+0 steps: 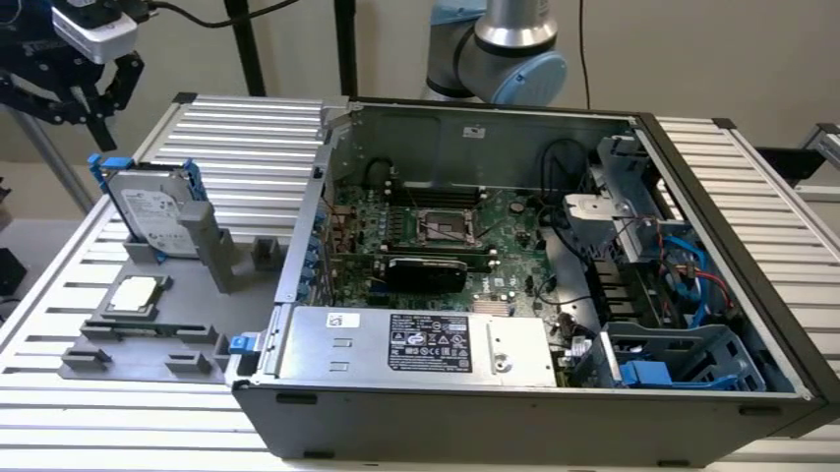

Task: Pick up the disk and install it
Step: 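Pick up the disk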

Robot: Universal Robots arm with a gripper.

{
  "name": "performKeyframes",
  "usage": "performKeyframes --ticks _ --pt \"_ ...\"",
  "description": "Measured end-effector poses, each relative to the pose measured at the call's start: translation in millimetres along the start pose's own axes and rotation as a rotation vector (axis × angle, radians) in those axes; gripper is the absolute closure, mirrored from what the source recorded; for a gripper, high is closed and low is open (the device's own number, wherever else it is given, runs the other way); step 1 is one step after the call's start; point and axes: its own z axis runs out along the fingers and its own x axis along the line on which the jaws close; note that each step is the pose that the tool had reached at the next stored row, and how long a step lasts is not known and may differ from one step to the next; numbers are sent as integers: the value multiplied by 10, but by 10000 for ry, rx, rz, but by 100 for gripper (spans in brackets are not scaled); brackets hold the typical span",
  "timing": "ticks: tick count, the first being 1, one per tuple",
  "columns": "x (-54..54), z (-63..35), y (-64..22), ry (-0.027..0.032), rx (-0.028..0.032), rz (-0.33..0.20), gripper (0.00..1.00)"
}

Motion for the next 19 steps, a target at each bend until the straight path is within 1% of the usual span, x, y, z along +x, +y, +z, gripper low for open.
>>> performKeyframes --ticks 13,19 --pt "0 5 0 -29 101 -2361 100" --pt "0 6 0 -54 158 -3453 100"
